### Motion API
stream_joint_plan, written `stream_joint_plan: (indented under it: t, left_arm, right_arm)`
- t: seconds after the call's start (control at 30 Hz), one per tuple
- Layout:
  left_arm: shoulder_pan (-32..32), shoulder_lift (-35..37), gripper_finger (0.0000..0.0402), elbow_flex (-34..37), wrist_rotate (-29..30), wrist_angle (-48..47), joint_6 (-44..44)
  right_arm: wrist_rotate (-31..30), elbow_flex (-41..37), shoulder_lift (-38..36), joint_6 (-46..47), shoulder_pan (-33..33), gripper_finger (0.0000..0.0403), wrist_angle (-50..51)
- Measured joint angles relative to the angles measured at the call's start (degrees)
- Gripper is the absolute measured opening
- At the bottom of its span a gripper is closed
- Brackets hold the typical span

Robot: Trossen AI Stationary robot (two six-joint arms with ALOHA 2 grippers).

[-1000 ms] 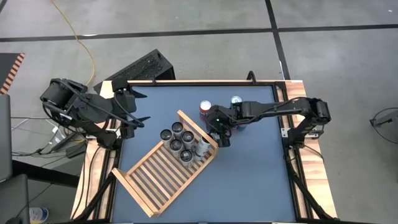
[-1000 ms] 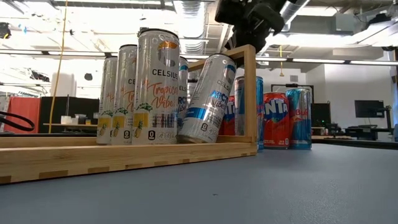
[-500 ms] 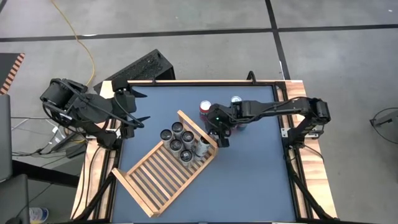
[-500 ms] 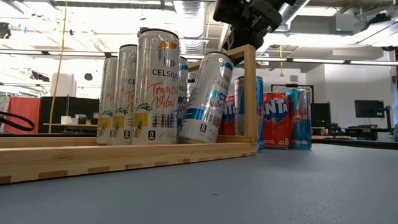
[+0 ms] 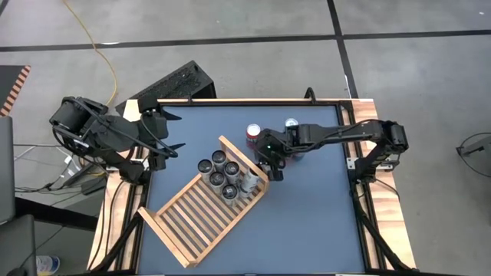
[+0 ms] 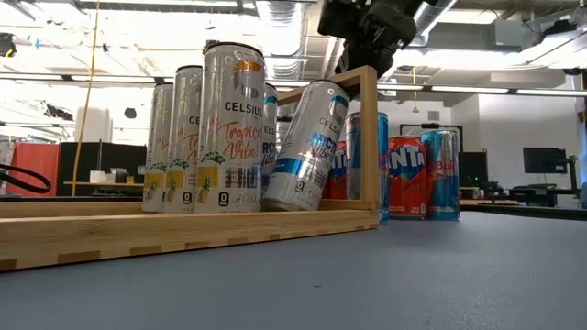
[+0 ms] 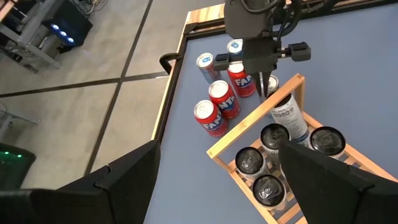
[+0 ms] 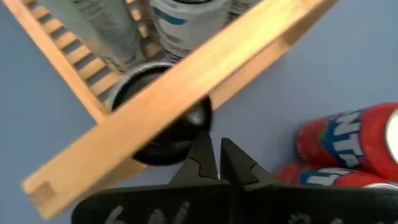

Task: Place canned beverage on shelf
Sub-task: Adjust the white blue soda can on the shelf

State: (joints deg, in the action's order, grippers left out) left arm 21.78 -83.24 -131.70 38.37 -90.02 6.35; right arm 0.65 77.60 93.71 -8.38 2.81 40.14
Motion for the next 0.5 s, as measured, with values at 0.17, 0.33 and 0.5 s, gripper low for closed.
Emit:
stream_joint_plan:
  t: [0.17,0.33,0.5]
  left_arm:
    - [-0.01,0.00,0.0315,0.00,0.00,0.00,0.22]
    - [0.00,0.00,0.0315,0.00,0.00,0.00,0.31]
    - [-0.02,0.00,0.0315,0.00,0.00,0.00,0.33]
  right_arm:
    - [-2.40,0.00,0.05,1.01,0.10,0.0000,2.16]
    - [-1.74,0.00,0.33,0.90,0.13,0.0000,2.26]
    - [7.63,-0.02,0.33,0.55,0.35,0.0000,2.32]
